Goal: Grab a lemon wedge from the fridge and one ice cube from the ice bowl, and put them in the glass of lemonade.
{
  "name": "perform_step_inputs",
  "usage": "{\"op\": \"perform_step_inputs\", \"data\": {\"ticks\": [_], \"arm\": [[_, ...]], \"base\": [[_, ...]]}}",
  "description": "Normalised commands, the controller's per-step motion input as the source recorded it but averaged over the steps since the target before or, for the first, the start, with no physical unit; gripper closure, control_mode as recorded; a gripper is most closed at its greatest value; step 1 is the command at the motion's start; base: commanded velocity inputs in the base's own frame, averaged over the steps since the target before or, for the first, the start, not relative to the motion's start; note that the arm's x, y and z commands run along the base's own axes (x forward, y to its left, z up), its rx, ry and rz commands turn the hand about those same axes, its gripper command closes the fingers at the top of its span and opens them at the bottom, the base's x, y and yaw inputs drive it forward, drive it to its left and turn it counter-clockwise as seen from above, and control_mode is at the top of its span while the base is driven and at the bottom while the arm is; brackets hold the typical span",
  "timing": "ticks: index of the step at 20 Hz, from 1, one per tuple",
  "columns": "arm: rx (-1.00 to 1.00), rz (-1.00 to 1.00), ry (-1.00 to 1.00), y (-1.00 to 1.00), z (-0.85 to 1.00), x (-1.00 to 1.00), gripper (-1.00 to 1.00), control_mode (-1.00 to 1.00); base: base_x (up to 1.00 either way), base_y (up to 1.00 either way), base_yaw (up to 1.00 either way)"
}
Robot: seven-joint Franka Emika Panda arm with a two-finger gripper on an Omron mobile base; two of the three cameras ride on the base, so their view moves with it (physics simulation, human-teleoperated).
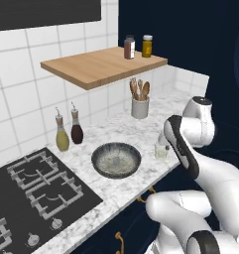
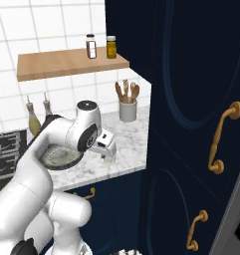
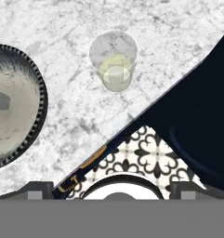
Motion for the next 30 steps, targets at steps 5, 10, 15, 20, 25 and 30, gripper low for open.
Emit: {"op": "perform_step_inputs", "data": {"ticks": [5,10,15,20,25,30], "arm": [[-0.01,0.02,0.00,0.46,0.02,-0.62,-1.00,-1.00],[0.00,0.00,0.00,0.00,0.00,0.00,-1.00,-1.00],[0.00,0.00,0.00,0.00,0.00,0.00,-1.00,1.00],[0.00,0.00,0.00,0.00,0.00,0.00,-1.00,1.00],[0.00,0.00,0.00,0.00,0.00,0.00,-1.00,1.00],[0.00,0.00,0.00,0.00,0.00,0.00,-1.00,1.00]], "base": [[0.00,0.00,0.00],[0.00,0.00,0.00],[-0.26,0.12,0.00],[-1.00,0.50,-0.02],[-0.46,-0.05,-0.64],[-0.09,-0.21,-0.71]]}}
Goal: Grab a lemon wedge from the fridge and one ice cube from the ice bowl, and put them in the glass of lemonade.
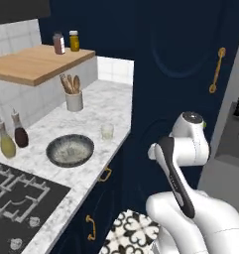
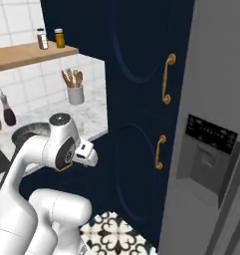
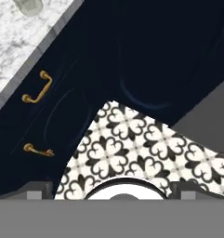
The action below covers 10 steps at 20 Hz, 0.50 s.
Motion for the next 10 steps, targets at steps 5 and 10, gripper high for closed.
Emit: {"op": "perform_step_inputs", "data": {"ticks": [5,10], "arm": [[0.00,0.00,0.00,0.00,0.00,0.00,-1.00,1.00],[0.00,0.00,0.00,0.00,0.00,0.00,-1.00,1.00]], "base": [[-0.10,-0.37,-0.61],[-0.18,-0.48,-0.55]]}}
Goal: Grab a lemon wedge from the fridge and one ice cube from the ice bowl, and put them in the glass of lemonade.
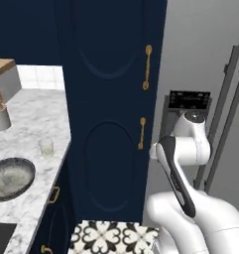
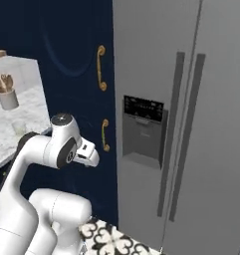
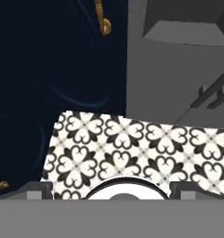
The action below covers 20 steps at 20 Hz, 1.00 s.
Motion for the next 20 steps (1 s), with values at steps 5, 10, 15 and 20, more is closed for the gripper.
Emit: {"op": "perform_step_inputs", "data": {"ticks": [5,10,15,20], "arm": [[0.00,0.00,0.00,0.00,0.00,0.00,-1.00,1.00],[0.00,0.00,0.00,0.00,0.00,0.00,-1.00,1.00],[0.00,0.00,0.00,0.00,0.00,0.00,-1.00,1.00],[0.00,0.00,0.00,0.00,0.00,0.00,-1.00,1.00]], "base": [[-0.25,-0.58,-0.50],[-0.12,-0.48,-0.32],[0.01,-0.30,0.17],[-0.30,-0.20,0.26]]}}
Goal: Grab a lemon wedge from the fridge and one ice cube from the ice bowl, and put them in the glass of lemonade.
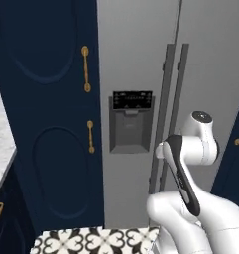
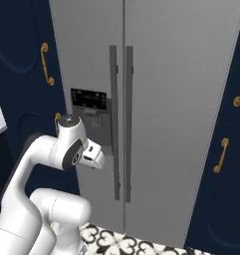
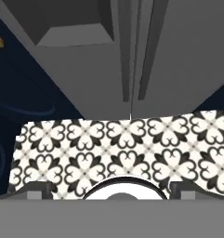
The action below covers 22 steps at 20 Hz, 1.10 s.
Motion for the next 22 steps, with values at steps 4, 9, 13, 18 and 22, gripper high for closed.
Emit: {"op": "perform_step_inputs", "data": {"ticks": [4,9,13,18,22], "arm": [[0.00,0.00,0.00,0.00,0.00,0.00,-1.00,1.00],[0.00,0.00,0.00,0.00,0.00,0.00,-1.00,1.00],[0.00,0.00,0.00,0.00,0.00,0.00,-1.00,1.00],[0.00,0.00,0.00,0.00,0.00,0.00,-1.00,1.00],[0.00,0.00,0.00,0.00,0.00,0.00,-1.00,1.00]], "base": [[-0.28,-0.55,0.05],[0.00,-0.38,-0.11],[-0.42,0.34,-0.05],[-0.07,0.37,-0.07],[0.00,0.13,-0.18]]}}
